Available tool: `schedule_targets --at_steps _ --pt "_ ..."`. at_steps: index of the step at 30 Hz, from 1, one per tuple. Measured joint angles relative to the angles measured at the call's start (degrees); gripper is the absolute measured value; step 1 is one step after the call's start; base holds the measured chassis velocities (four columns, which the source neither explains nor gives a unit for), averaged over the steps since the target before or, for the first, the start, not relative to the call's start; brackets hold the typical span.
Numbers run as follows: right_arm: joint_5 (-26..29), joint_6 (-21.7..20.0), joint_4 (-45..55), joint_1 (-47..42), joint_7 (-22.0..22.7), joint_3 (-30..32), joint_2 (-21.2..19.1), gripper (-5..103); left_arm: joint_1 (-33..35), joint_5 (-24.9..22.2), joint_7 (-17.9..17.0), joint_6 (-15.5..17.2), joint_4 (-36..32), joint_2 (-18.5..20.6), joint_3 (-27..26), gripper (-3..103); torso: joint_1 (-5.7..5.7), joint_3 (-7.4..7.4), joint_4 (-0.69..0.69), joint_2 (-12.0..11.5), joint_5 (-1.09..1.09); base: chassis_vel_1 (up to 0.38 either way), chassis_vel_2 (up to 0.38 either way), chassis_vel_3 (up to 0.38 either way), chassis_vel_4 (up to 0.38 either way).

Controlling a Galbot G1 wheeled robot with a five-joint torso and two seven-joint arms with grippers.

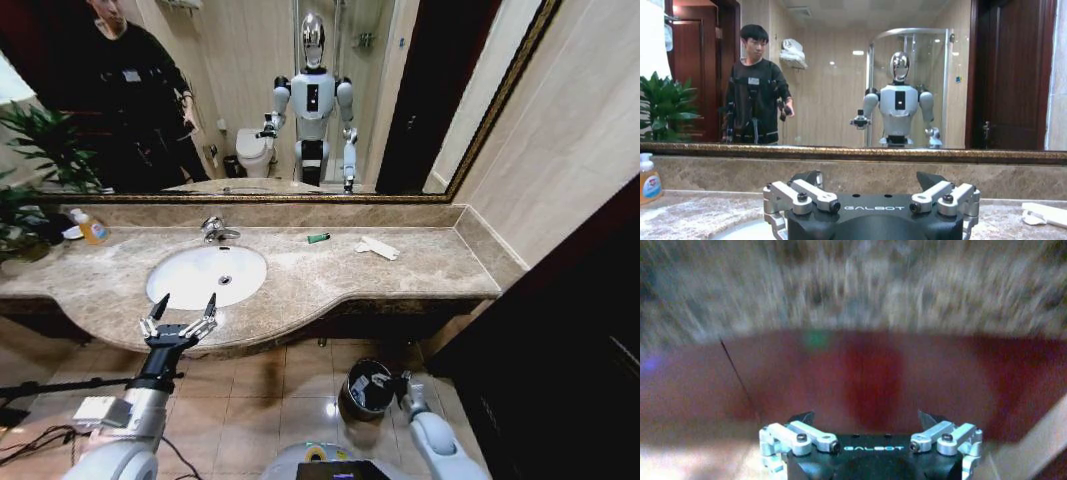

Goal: Pick up the trash from the sink and place it in the trash bin.

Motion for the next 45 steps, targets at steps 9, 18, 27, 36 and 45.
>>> schedule_targets --at_steps 9,18,27,36,45 --pt "3.08 -0.26 21.57 -5.39 0.51 3.85 -3.6 100 0.0 0.0 -0.01 0.0 0.0 0.0 0.0 100 -0.01 0.0 0.0 0.0 -0.02 0.0 0.0 0.0 0.0" --pt "7.61 -7.14 24.88 6.24 3.35 2.4 -6.27 100 0.0 0.0 -0.01 0.0 0.0 0.0 0.0 100 0.0 0.0 0.0 0.0 0.0 0.0 0.0 0.0 0.0" --pt "13.28 -10.75 18.3 20.43 2.26 -0.87 -11.12 100 0.0 0.0 -0.01 0.0 0.0 0.0 0.0 100 0.0 0.01 0.02 0.0 0.0 0.0 0.0 0.0 0.0" --pt "18.41 -12.61 -1.69 40.0 -0.09 -10.8 -16.02 100 0.0 0.0 0.0 0.0 0.0 0.01 0.0 100 0.01 0.02 0.0 -0.01 0.0 0.0 0.0 0.0 0.0" --pt "18.5 -12.9 -14.51 51.82 -0.54 -17.52 -15.1 100 0.0 0.0 0.0 0.0 0.0 0.01 0.0 100 0.01 0.01 0.01 -0.01 0.01 0.0 0.0 0.0 0.0"
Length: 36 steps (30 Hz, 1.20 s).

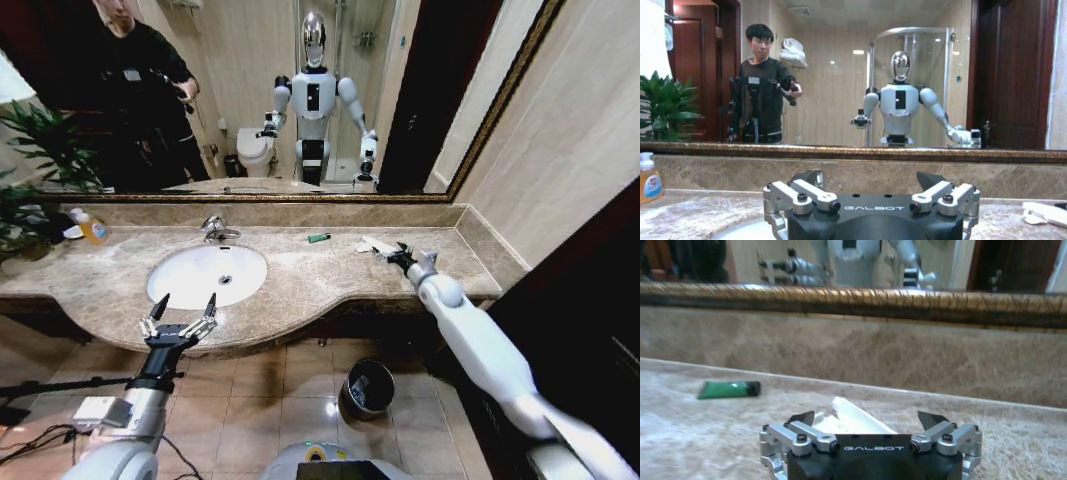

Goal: Pick up the trash from the sink and place it in the trash bin.

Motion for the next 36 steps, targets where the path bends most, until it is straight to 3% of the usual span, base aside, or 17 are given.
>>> schedule_targets --at_steps 5,17,18,20,21,23,24,26,27,30,32,35,36 --pt "-0.14 -2.12 -7.25 4.45 -0.75 -2.38 1.54 100 0.0 0.0 0.0 0.0 0.0 -0.01 0.0 100 0.0 0.0 0.0 0.0 -0.01 0.0 0.0 0.0 0.0" --pt "-1.82 -2.02 -13.23 6.28 -1.17 -1.83 2.51 100 0.0 0.0 0.0 0.0 0.0 -0.01 0.0 100 -0.01 -0.01 -0.01 0.0 -0.01 0.0 0.0 0.0 0.0" --pt "-1.84 -2.02 -13.23 6.19 -1.29 -1.72 2.43 95 0.0 0.0 0.0 0.0 0.0 -0.01 0.0 100 -0.01 -0.01 0.0 0.0 -0.01 0.0 0.0 0.0 0.0" --pt "-1.87 -2.02 -13.23 6.1 -1.3 -1.65 2.38 95 0.0 0.0 0.0 0.0 0.0 -0.01 0.0 100 -0.01 -0.01 0.0 0.0 -0.01 0.0 0.0 0.0 0.0" --pt "-1.9 -2.02 -13.19 5.97 -1.31 -1.52 2.36 86 0.0 0.0 0.0 0.0 0.0 -0.01 0.0 100 -0.01 -0.01 -0.01 0.0 -0.01 0.0 0.0 0.0 0.0" --pt "-1.93 -2.02 -12.85 5.64 -1.3 -1.36 2.36 86 0.0 0.0 0.0 0.0 0.0 -0.01 0.0 100 -0.01 -0.01 -0.01 0.0 -0.01 0.0 0.0 0.0 0.0" --pt "-1.94 -2.01 -12.28 5.28 -1.29 -1.23 2.32 75 0.0 0.0 0.0 0.0 0.0 -0.01 0.0 100 -0.01 -0.01 -0.01 0.0 -0.01 0.0 0.0 0.0 0.0" --pt "-1.94 -1.99 -11.88 5.02 -1.28 -1.13 2.29 75 0.0 0.0 0.0 0.0 0.0 -0.01 0.0 100 -0.01 -0.01 0.0 0.0 -0.01 0.0 0.0 0.0 0.0" --pt "-1.94 -1.97 -11.24 4.6 -1.16 -1.02 2.26 64 0.0 0.0 0.0 0.0 0.0 0.0 0.0 100 -0.01 -0.01 -0.01 0.0 -0.02 0.0 0.0 0.0 0.0" --pt "-1.94 -1.85 -10.75 4.22 -1.02 -0.9 2.26 64 0.0 0.0 0.0 0.0 0.0 -0.01 0.0 100 -0.01 -0.01 0.0 0.0 -0.01 0.0 0.0 0.0 0.0" --pt "-1.95 -1.67 -9.99 3.55 -0.81 -0.61 2.3 42 0.0 0.0 0.0 0.0 0.0 -0.01 0.0 100 -0.01 -0.01 -0.01 0.0 -0.01 0.0 0.0 0.0 0.0" --pt "-1.99 -1.55 -9.48 3.08 -0.77 -0.49 2.3 42 0.0 0.0 0.0 0.0 0.0 -0.01 0.0 100 -0.01 -0.01 0.0 0.0 -0.01 0.0 0.0 0.0 0.0" --pt "-2.03 -1.5 -9.27 2.88 -0.75 -0.41 2.32 32 0.0 0.0 0.0 0.0 0.0 -0.01 0.0 100 -0.01 -0.01 0.0 0.0 -0.01 0.0 0.0 0.0 0.0"
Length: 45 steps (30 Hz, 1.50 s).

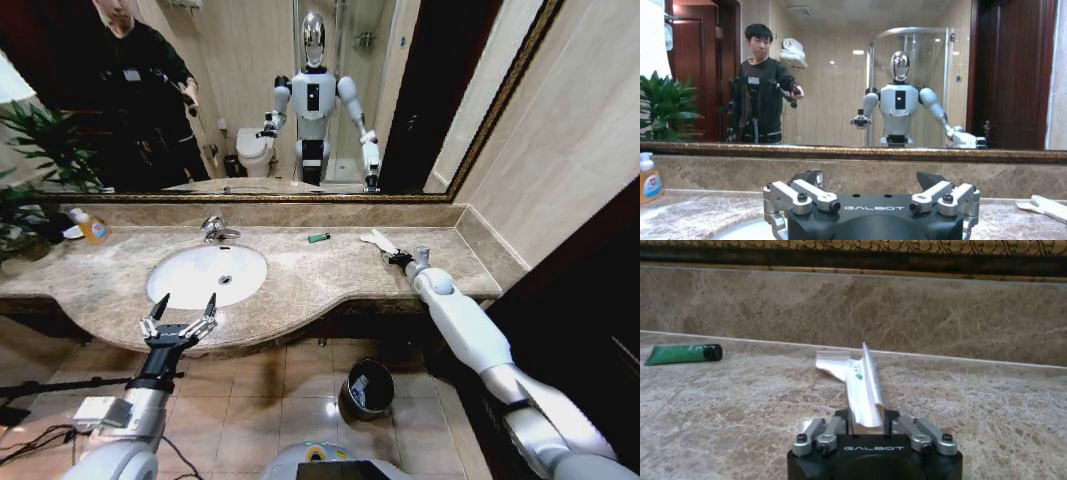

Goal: Pick up the trash from the sink and place it in the trash bin.

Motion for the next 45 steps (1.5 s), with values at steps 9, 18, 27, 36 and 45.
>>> schedule_targets --at_steps 9,18,27,36,45 --pt "0.02 0.39 3.16 -2.21 0.6 1.16 0.02 2 0.0 0.0 0.0 0.0 0.0 0.0 0.0 100 0.0 0.0 0.0 0.01 0.0 0.0 0.0 0.0 0.0" --pt "1.26 0.74 13.37 -8.73 3.21 4.71 -1.49 0 0.0 0.0 0.0 0.0 0.0 0.0 0.0 100 0.0 0.0 0.0 0.01 0.01 0.0 0.0 0.0 0.0" --pt "1.18 2.22 23.39 -17.63 5.35 8.44 -4.18 0 0.0 0.0 0.0 0.0 0.0 0.0 0.0 100 0.0 0.0 0.0 0.01 0.0 0.0 0.0 0.0 0.0" --pt "1.7 1.72 35.55 -27.67 6.17 14.63 -4.66 0 0.0 0.0 0.0 0.0 0.0 0.0 0.0 100 0.0 0.0 0.0 0.01 0.0 0.0 0.0 0.0 0.0" --pt "1.68 0.61 48.98 -44.8 4.87 23.94 -2.47 0 0.0 0.0 0.01 0.0 0.0 0.0 0.0 100 0.0 0.0 0.0 0.01 0.01 0.0 0.0 0.0 0.0"
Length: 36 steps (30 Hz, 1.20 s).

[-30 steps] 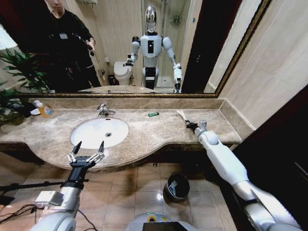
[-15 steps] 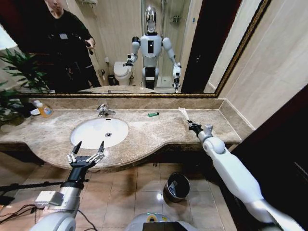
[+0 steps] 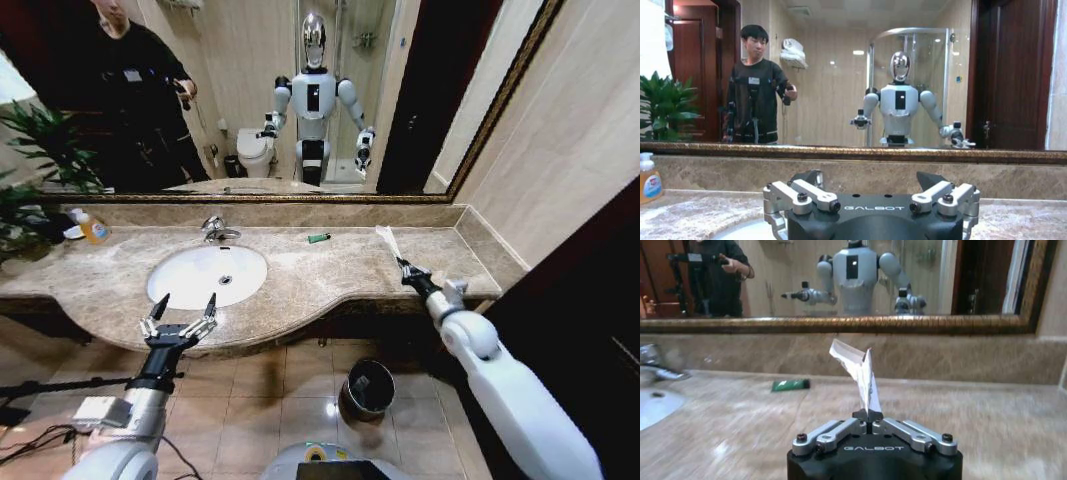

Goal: Pick up the trash from the sink and place it in the trash bin.

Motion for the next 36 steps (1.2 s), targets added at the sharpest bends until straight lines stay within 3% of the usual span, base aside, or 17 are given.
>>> schedule_targets --at_steps 12,13,18,24,27,36 --pt "-3.74 4.08 8.81 -20.26 -5.85 7.3 7.05 0 0.0 0.0 -0.01 0.0 0.0 0.0 0.0 100 0.0 0.0 0.0 0.0 -0.01 0.0 0.0 0.0 0.0" --pt "-4.96 6.06 9.18 -24.57 -8.19 7.99 9.04 0 0.0 0.0 -0.01 0.0 0.0 0.0 0.0 100 0.0 0.0 -0.01 0.0 -0.01 0.0 0.0 0.0 0.0" --pt "-8.34 9.61 7.5 -28.61 -10.9 7.4 12.2 0 0.0 0.0 0.0 0.0 0.0 0.0 0.0 100 0.0 0.0 0.0 0.0 -0.02 0.0 0.0 0.0 0.0" --pt "-13.4 12.07 1.05 -27.84 -11.77 4.17 14.54 0 0.0 0.0 -0.01 0.0 0.01 0.0 0.0 100 0.01 0.01 0.0 -0.01 -0.01 0.0 0.0 0.0 0.0" --pt "-17.39 13.0 -7.07 -23.92 -12.18 1.34 16.0 0 0.0 0.0 -0.01 0.0 0.0 0.0 0.0 100 0.0 0.0 0.01 -0.01 -0.01 0.0 0.0 0.0 0.0" --pt "-18.27 9.68 -19.76 -14.26 -9.85 -2.58 17.47 0 0.0 0.0 -0.01 0.0 0.0 0.0 0.0 100 0.01 0.01 0.01 -0.01 -0.02 0.0 0.0 0.0 0.0"
